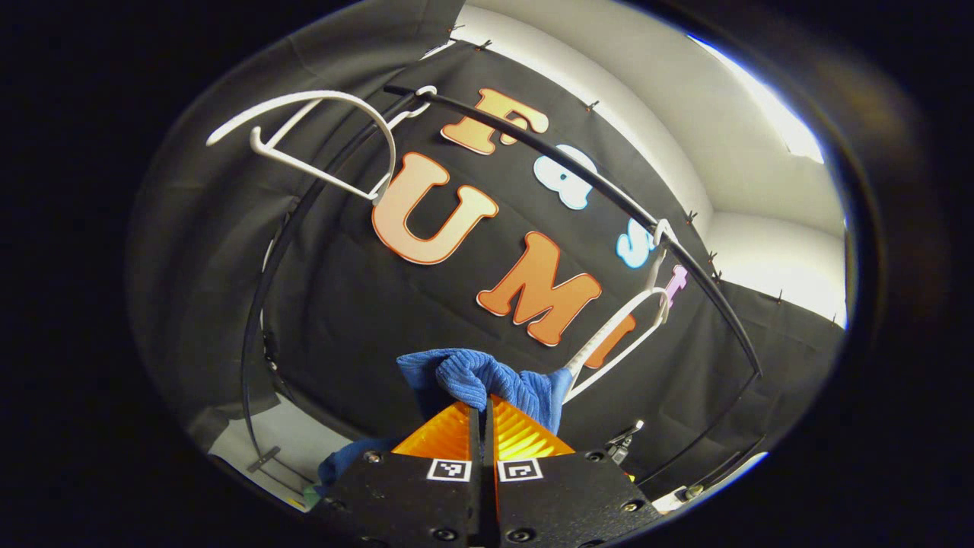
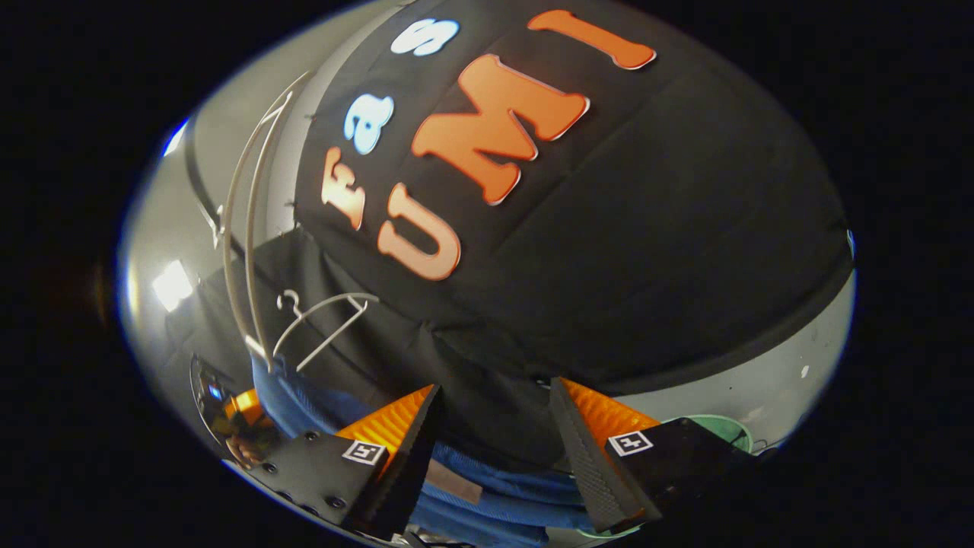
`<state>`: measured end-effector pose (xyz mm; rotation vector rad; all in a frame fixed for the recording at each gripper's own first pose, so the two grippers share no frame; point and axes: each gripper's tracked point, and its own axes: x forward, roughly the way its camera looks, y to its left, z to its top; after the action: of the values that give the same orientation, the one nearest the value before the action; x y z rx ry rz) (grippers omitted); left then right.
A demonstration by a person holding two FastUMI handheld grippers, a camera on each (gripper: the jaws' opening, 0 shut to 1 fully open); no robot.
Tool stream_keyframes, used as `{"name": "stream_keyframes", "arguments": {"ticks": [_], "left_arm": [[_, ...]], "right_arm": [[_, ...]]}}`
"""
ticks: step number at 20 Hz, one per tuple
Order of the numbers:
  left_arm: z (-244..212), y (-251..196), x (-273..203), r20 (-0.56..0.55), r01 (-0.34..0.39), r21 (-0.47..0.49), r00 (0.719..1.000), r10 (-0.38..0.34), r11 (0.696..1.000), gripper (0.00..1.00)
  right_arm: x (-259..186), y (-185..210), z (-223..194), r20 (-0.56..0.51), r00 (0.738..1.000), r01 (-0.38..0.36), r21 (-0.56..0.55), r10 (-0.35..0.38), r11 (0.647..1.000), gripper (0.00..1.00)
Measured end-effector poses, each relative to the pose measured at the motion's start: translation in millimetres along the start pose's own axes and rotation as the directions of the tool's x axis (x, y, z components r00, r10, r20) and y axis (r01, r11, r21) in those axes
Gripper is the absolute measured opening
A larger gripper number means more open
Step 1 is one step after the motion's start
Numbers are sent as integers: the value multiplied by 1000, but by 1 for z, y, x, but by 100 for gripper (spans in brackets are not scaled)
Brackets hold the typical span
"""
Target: Grasp the clothes on the hanger with both hands and then place them into the laundry hamper below.
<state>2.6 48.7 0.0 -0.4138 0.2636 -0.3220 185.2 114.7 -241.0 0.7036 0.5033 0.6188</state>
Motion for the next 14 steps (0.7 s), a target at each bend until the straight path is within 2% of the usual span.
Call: {"name": "stream_keyframes", "arguments": {"ticks": [2, 4, 6, 7, 8, 10, 13, 14], "left_arm": [[0, -3, -2, -10, 0, -10, 1000, 0, 1000, 0], [-6, -2, -2, -29, -2, -14, 1000, 2, 1000, 2], [-18, -3, -1, -58, 1, -17, 998, -2, 1000, 0], [-23, -4, 0, -70, 2, -19, 998, -3, 1000, 0], [-27, -7, 0, -81, 10, -20, 997, -12, 1000, 0], [-42, -12, 0, -113, 25, -6, 993, -25, 1000, 0], [-67, -14, -3, -184, 46, 36, 982, -38, 998, 0], [-77, -14, -1, -205, 38, 62, 978, -24, 997, 0]], "right_arm": [[2, 16, -37, -67, 996, -51, -1, 51, 999, 89], [9, 39, -66, -121, 986, -119, -2, 118, 993, 97], [23, 57, -100, -190, 968, -170, -25, 162, 985, 97], [32, 64, -113, -214, 961, -189, -41, 176, 981, 87], [42, 70, -121, -229, 955, -204, -57, 186, 977, 97], [64, 73, -131, -237, 957, -197, -104, 168, 975, 97], [103, 81, -120, -204, 966, -189, -127, 161, 974, 97], [111, 89, -118, -195, 964, -206, -112, 182, 972, 87]]}}
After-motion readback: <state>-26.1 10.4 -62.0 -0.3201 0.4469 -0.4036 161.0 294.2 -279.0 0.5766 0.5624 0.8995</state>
